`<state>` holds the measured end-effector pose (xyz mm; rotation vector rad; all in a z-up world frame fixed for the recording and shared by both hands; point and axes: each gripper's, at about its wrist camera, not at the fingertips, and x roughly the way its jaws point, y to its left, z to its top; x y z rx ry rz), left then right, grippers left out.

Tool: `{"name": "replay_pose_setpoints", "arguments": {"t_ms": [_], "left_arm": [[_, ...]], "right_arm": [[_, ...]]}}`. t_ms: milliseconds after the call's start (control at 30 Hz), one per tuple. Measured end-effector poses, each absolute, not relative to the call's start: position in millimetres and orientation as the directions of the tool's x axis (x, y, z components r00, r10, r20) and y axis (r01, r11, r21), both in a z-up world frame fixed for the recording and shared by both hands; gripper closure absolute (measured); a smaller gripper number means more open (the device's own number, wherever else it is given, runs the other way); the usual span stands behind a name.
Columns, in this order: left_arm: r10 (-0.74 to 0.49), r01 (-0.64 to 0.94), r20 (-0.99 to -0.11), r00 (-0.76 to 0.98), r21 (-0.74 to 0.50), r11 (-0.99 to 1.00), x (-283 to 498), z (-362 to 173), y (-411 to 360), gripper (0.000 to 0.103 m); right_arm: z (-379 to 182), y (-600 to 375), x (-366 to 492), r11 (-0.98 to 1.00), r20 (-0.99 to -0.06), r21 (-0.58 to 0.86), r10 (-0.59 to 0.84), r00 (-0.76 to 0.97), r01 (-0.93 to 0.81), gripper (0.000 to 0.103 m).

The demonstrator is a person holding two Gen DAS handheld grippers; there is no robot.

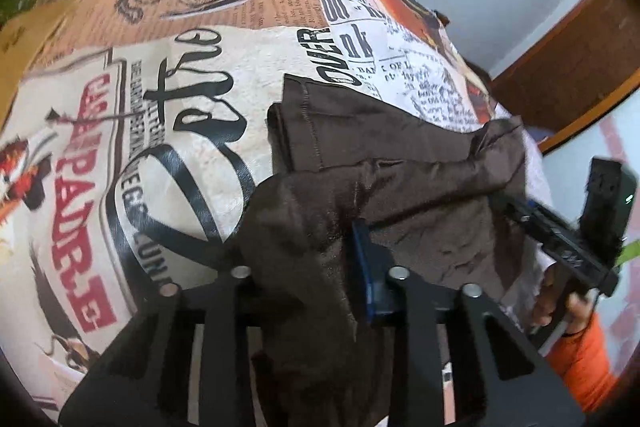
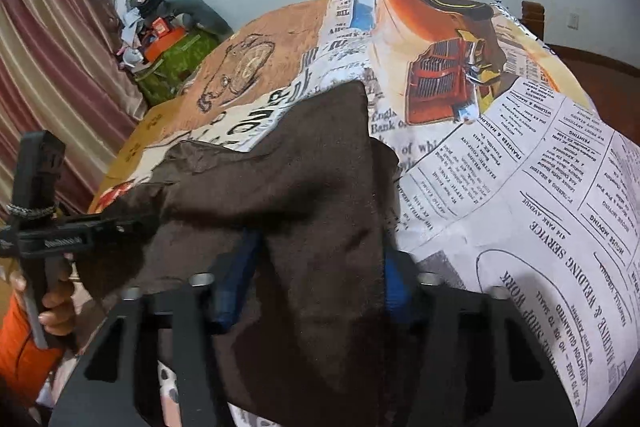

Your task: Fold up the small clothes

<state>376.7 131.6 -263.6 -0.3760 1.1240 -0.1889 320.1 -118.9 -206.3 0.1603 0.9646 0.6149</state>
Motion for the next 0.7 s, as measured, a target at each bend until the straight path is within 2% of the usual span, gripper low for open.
{"name": "replay_pose_setpoints", "arguments": {"t_ms": [67,133,267,333,700], "left_arm": [[-0.352,-0.054,-0.833,0.426,-0.412,0.910,374.4,-263.1,135.1,0.081],[-0.343,-0.050,-0.833,0.435,-0.403,0.914,370.7,-258.3,134.2,0.086],[-0.298,-0.014,-0.826,0.479,-0.346,0.938,359.2,-237.5,127.9,0.090],[-0.283,0.001,-0.816,0.503,-0.327,0.945,352.7,-224.8,127.9,0.096],[-0.172,-0.027,-0.735,0.656,-0.251,0.968,301.3,-152.5,174.4,0.097]], "right_arm": [[-208.2,-119.9,320.6,0.804,-0.712,0.423,0.580,0.396,-0.418,0.091],[-209.8,-119.7,322.1,0.789,-0.709,0.462,0.603,0.366,-0.405,0.092],[-196.2,-111.8,314.0,0.798,-0.716,0.416,0.583,0.384,-0.436,0.093],[-185.2,-108.0,309.3,0.794,-0.709,0.401,0.584,0.395,-0.457,0.093],[-124.1,-62.0,285.1,0.743,-0.651,0.350,0.631,0.422,-0.571,0.094]]}}
